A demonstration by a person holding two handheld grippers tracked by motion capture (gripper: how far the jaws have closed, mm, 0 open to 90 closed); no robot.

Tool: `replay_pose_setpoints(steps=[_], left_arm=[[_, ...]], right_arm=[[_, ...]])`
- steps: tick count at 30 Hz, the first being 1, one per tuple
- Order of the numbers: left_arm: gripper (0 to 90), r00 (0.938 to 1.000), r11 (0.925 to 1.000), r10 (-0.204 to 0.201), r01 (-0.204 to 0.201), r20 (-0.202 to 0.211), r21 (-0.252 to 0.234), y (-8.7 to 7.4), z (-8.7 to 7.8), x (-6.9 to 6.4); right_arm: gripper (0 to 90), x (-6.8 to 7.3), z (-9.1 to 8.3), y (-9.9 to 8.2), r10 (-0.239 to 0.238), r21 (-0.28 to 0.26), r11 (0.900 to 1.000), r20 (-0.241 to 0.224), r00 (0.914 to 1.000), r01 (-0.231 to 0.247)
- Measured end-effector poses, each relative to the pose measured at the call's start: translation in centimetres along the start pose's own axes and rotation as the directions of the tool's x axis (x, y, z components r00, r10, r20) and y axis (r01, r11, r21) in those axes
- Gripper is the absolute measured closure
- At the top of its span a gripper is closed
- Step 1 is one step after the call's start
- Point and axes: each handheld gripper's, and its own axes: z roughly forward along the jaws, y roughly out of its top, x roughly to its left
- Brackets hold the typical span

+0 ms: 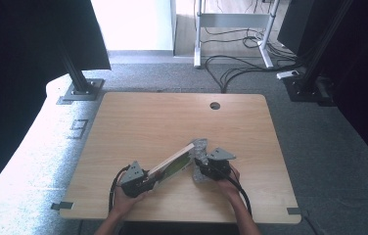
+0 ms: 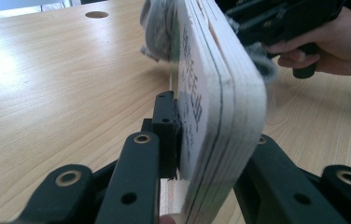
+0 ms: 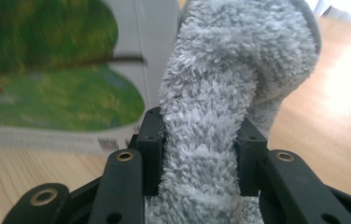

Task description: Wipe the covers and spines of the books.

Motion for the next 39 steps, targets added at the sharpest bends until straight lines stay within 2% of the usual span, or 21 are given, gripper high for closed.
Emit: replay_pose_setpoints(steps=[4, 9, 14, 18, 21, 23, 25, 26, 27, 31, 33, 37, 38, 39], left_arm=[[75.7, 1.0, 1.0, 0.002, -0.002, -0.001, 0.001, 0.0, 0.0, 0.0], [75.6, 1.0, 1.0, 0.001, -0.001, 0.002, 0.002, 0.0, 0.0, 0.0], [75.5, 1.0, 1.0, 0.003, -0.003, 0.001, 0.004, 0.0, 0.0, 0.0], [75.5, 1.0, 1.0, 0.004, -0.004, 0.002, 0.005, 0.0, 0.0, 0.0], [75.7, 1.0, 1.0, 0.006, -0.006, 0.0, 0.006, 0.0, 0.0, -0.1], [76.0, 1.0, 0.9999, 0.01, -0.01, -0.001, 0.006, 0.0, 0.0, -0.1], [76.6, 0.9999, 0.9999, 0.015, -0.015, -0.004, 0.006, 0.0, 0.0, -0.1], [76.8, 0.9998, 0.9998, 0.017, -0.017, -0.005, 0.006, 0.0, 0.0, -0.2], [77.1, 0.9997, 0.9998, 0.022, -0.022, -0.008, 0.006, 0.0, 0.0, -0.2], [78.0, 0.9996, 0.9997, 0.025, -0.025, -0.017, 0.002, 0.0, -0.1, -0.2], [78.4, 0.9996, 0.9998, 0.02, -0.02, -0.018, -0.001, 0.0, -0.1, -0.2], [79.0, 0.9999, 0.9999, -0.004, 0.004, -0.011, -0.013, 0.0, -0.2, 0.0], [79.0, 0.9999, 0.9998, -0.01, 0.01, -0.006, -0.016, 0.0, -0.2, 0.0], [79.1, 0.9999, 0.9998, -0.014, 0.014, -0.001, -0.016, 0.0, -0.3, 0.1]], right_arm=[[62.1, 0.2, 0.7, -0.4, -0.012, 0.075, 0.9971, 0.002, 0.9999, 0.012], [62.0, 0.2, 1.2, -0.7, -0.018, 0.131, 0.9912, 0.003, 0.9998, 0.017], [61.1, -0.1, 0.8, -0.6, -0.018, 0.13, 0.9914, 0.019, 0.9997, 0.015], [60.9, -0.9, -0.2, -0.2, 0.012, 0.11, 0.9938, 0.056, 0.9983, -0.019], [61.0, -2.1, -1.5, 0.0, 0.061, 0.076, 0.9947, 0.104, 0.9926, -0.07], [60.9, -2.9, -2.3, 0.0, 0.092, 0.061, 0.993, 0.139, 0.986, -0.101], [60.6, -3.9, -3.2, 0.0, 0.126, 0.054, 0.9889, 0.198, 0.9722, -0.139], [59.9, -4.6, -3.6, -0.2, 0.147, 0.052, 0.9852, 0.237, 0.9603, -0.163], [58.9, -4.9, -3.9, -0.3, 0.159, 0.049, 0.9829, 0.255, 0.9537, -0.177], [47.2, -6.5, -4.5, -1.3, 0.22, 0.058, 0.9659, 0.329, 0.9182, -0.252], [44.8, -6.8, -4.6, -1.5, 0.232, 0.053, 0.9626, 0.342, 0.9106, -0.265], [40.0, -6.3, -5.1, -1.1, 0.217, 0.009, 0.9721, 0.339, 0.9152, -0.234], [39.6, -6.0, -5.2, -0.9, 0.209, 0.002, 0.975, 0.329, 0.9209, -0.222], [39.5, -5.6, -5.2, -0.7, 0.195, -0.006, 0.9792, 0.305, 0.9321, -0.203]])
